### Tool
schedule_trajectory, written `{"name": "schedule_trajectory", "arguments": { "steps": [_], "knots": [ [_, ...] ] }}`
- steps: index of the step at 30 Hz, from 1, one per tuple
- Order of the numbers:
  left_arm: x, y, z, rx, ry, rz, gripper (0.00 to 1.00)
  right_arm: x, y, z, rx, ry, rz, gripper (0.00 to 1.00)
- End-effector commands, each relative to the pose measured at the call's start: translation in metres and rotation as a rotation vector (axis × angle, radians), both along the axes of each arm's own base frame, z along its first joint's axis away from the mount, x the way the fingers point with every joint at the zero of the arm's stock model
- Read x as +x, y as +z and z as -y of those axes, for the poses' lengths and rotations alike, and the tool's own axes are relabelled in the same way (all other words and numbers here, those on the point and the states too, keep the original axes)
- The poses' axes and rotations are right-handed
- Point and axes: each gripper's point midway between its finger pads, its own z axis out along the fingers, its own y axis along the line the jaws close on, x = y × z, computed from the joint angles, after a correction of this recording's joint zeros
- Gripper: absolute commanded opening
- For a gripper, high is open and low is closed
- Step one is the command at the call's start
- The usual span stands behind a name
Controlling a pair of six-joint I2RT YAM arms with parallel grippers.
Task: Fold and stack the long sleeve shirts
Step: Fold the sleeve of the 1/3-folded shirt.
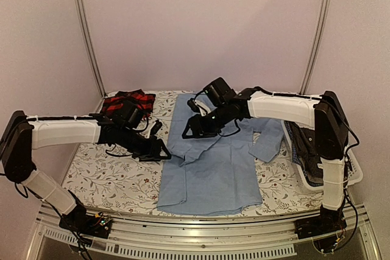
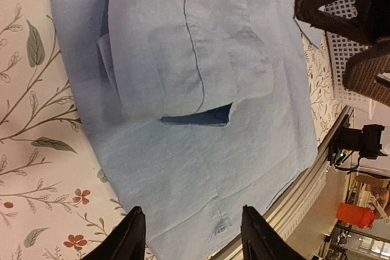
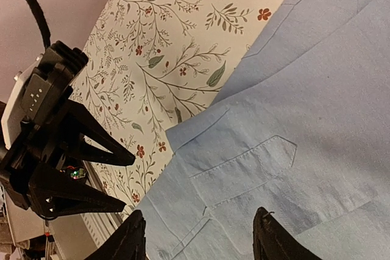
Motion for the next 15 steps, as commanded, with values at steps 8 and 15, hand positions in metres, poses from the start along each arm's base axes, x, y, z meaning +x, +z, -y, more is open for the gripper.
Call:
{"name": "schedule_trajectory", "arguments": {
  "steps": [8,15],
  "knots": [
    [0.032,-0.015,0.006,0.032,0.020,0.089,0.58,-0.014,0.003,0.032,-0.065,-0.046,0.122,0.56],
    [0.066,-0.016,0.009,0.099,0.038,0.193,0.66,-0.045,-0.016,0.033,-0.014,-0.027,0.100,0.62]
  ]
}}
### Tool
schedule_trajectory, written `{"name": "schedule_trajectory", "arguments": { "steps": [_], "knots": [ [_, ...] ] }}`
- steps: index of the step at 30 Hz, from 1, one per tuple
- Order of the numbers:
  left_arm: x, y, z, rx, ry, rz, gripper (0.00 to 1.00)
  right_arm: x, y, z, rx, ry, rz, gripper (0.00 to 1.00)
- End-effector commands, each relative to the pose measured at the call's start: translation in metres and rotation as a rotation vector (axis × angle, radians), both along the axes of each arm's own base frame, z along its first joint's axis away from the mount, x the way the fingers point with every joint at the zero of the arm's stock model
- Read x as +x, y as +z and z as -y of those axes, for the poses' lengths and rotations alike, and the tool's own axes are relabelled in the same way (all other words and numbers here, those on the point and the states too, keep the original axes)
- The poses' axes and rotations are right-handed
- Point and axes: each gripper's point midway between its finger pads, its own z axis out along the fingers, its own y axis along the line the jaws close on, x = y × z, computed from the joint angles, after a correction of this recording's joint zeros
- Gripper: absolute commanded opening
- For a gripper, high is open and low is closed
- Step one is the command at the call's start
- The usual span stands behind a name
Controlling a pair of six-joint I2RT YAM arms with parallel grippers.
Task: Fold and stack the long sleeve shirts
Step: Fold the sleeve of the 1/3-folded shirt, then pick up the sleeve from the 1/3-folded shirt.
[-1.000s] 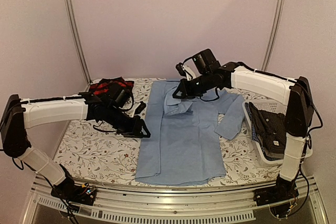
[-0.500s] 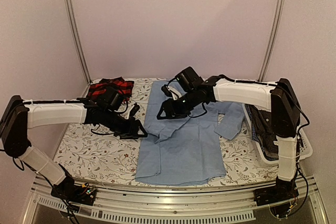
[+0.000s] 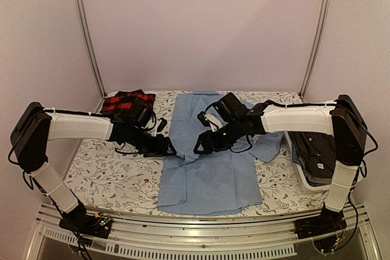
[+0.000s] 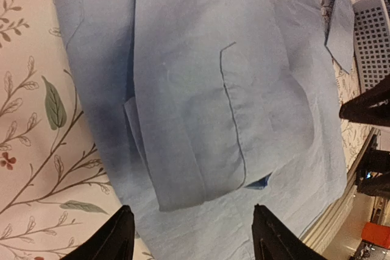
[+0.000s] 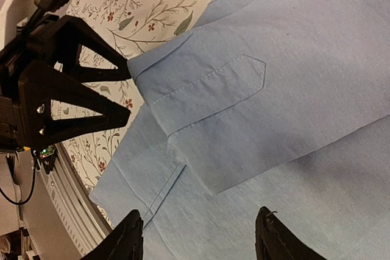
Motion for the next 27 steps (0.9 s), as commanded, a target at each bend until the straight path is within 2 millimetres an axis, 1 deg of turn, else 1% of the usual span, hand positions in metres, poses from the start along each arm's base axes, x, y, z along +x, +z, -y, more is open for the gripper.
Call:
{"name": "schedule_trajectory", "arguments": {
  "steps": [1,4,6,8,10,12,15,18,21,24,26,27],
  "knots": [
    [0.038,0.014,0.007,0.020,0.012,0.141,0.66,-0.011,0.010,-0.007,0.096,0.006,0.043,0.64],
    [0.047,0.014,0.014,0.010,-0.002,0.171,0.67,-0.016,0.009,-0.009,0.157,0.001,0.042,0.66],
    [0.050,0.014,0.020,-0.002,-0.018,0.166,0.64,-0.017,0.002,-0.010,0.177,0.001,0.035,0.67],
    [0.049,0.016,0.026,-0.026,-0.037,0.156,0.60,-0.015,0.000,-0.014,0.201,-0.004,0.036,0.69],
    [0.047,0.020,0.030,-0.045,-0.050,0.139,0.54,-0.011,0.000,-0.020,0.228,-0.008,0.051,0.69],
    [0.044,0.021,0.031,-0.047,-0.057,0.111,0.49,-0.007,0.001,-0.024,0.248,-0.020,0.056,0.69],
    [0.040,0.024,0.031,-0.042,-0.055,0.084,0.44,-0.002,-0.004,-0.031,0.260,-0.024,0.048,0.67],
    [0.036,0.029,0.032,-0.054,-0.062,0.058,0.38,0.000,-0.014,-0.035,0.248,-0.029,0.019,0.64],
    [0.032,0.031,0.033,-0.059,-0.069,0.035,0.34,0.001,-0.024,-0.033,0.219,-0.048,0.003,0.63],
    [0.027,0.032,0.035,-0.072,-0.096,0.027,0.34,0.003,-0.024,-0.028,0.201,-0.066,0.022,0.63],
    [0.026,0.028,0.032,-0.051,-0.099,0.027,0.38,0.004,-0.025,-0.025,0.183,-0.071,0.033,0.64],
    [0.028,0.026,0.029,-0.029,-0.094,0.034,0.42,0.005,-0.026,-0.024,0.173,-0.073,0.038,0.64]
  ]
}}
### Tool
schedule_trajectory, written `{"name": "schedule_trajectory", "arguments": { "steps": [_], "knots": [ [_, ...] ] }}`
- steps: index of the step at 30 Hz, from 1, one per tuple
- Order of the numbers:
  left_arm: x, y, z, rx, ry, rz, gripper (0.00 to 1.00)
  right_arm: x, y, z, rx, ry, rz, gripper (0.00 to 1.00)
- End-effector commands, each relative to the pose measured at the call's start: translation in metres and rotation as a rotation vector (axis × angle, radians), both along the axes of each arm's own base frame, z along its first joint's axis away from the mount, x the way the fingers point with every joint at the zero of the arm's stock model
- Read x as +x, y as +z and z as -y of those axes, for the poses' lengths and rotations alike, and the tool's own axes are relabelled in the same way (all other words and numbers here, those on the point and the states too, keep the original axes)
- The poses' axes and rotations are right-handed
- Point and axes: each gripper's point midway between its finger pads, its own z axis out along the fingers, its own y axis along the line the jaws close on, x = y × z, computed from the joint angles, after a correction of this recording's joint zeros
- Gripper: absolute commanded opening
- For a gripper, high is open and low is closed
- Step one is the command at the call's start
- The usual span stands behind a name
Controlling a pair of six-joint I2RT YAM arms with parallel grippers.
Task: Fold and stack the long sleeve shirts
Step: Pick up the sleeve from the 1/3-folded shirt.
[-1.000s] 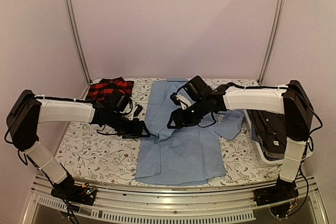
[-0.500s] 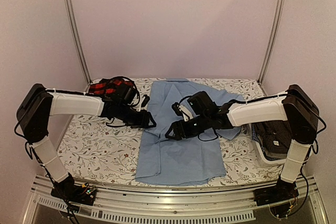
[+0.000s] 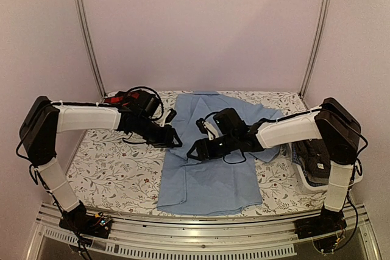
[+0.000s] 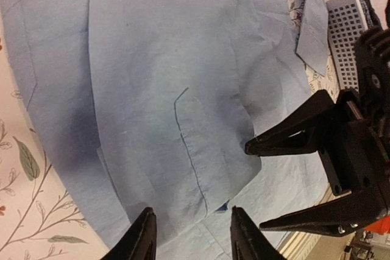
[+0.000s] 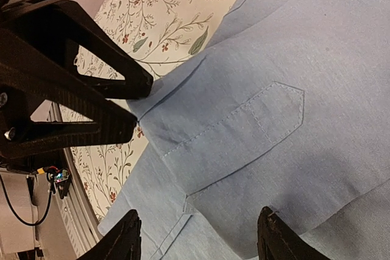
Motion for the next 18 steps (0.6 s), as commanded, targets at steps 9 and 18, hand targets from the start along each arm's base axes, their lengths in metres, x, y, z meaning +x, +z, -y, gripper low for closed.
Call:
{"name": "schedule_trajectory", "arguments": {
  "steps": [9,18],
  "knots": [
    [0.000,-0.015,-0.013,0.059,-0.009,0.018,0.64,0.002,-0.002,0.021,-0.117,-0.054,0.074,0.66],
    [-0.006,-0.020,0.001,0.020,-0.048,-0.005,0.60,-0.010,-0.013,0.017,-0.159,-0.033,0.070,0.66]
  ]
}}
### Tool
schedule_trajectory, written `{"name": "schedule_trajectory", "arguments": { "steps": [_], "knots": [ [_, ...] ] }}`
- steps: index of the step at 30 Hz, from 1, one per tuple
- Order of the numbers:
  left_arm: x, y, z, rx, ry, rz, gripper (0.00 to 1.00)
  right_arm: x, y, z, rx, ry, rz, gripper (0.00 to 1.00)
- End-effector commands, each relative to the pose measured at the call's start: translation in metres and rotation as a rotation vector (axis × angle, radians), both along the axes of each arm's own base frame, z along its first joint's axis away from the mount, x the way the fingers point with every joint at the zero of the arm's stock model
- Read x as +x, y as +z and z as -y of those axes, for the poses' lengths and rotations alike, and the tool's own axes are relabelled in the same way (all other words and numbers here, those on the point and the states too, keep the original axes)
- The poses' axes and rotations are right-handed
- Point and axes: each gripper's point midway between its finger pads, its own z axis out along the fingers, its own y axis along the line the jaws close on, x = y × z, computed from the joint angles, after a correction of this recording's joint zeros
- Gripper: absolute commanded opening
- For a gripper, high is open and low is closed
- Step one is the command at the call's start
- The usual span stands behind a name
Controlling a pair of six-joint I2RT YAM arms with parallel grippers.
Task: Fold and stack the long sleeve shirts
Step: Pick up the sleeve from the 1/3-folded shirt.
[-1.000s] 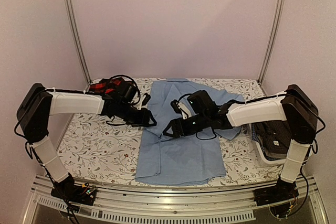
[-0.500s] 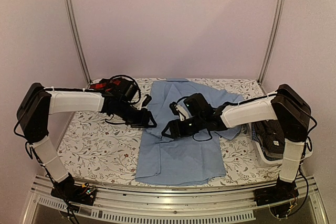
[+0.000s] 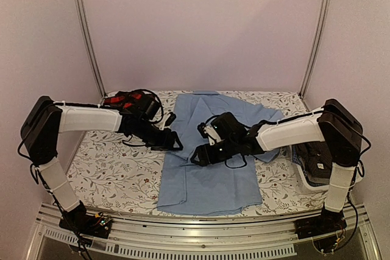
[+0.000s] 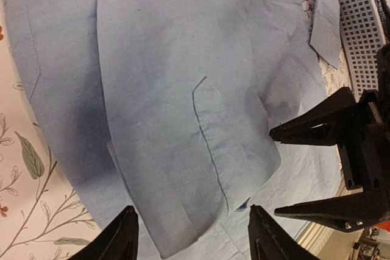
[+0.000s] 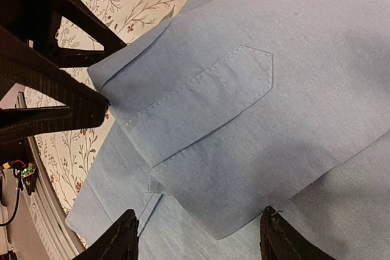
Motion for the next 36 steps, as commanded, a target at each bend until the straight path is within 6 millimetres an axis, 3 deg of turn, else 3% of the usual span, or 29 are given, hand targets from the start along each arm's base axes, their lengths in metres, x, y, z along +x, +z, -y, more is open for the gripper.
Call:
{"name": "schedule_trajectory", "arguments": {
  "steps": [1,6,12,15,19,25,32,34,36],
  "knots": [
    [-0.004,-0.006,0.010,-0.022,-0.037,-0.013,0.58,-0.004,0.002,0.000,-0.017,0.004,0.012,0.66],
    [-0.008,-0.007,0.016,-0.027,-0.057,-0.029,0.39,0.001,0.004,-0.006,-0.014,0.001,0.021,0.61],
    [-0.011,0.013,0.021,-0.046,-0.069,-0.029,0.13,0.003,0.009,-0.012,-0.016,0.014,0.018,0.36],
    [-0.012,0.025,0.021,-0.050,-0.068,-0.028,0.05,0.001,0.013,-0.011,-0.028,0.031,0.029,0.38],
    [-0.013,0.036,0.024,-0.073,-0.074,-0.041,0.01,0.002,0.027,-0.011,-0.046,0.039,0.094,0.57],
    [-0.011,0.046,0.030,-0.098,-0.068,-0.051,0.00,0.009,0.027,-0.018,-0.153,0.037,0.220,0.71],
    [-0.009,0.050,0.032,-0.107,-0.060,-0.062,0.00,0.033,0.010,-0.024,-0.276,-0.025,0.294,0.70],
    [-0.009,0.051,0.031,-0.107,-0.055,-0.065,0.00,0.036,0.006,-0.026,-0.291,-0.026,0.297,0.66],
    [-0.009,0.054,0.031,-0.109,-0.054,-0.064,0.00,0.037,0.007,-0.028,-0.294,-0.022,0.304,0.56]
  ]
}}
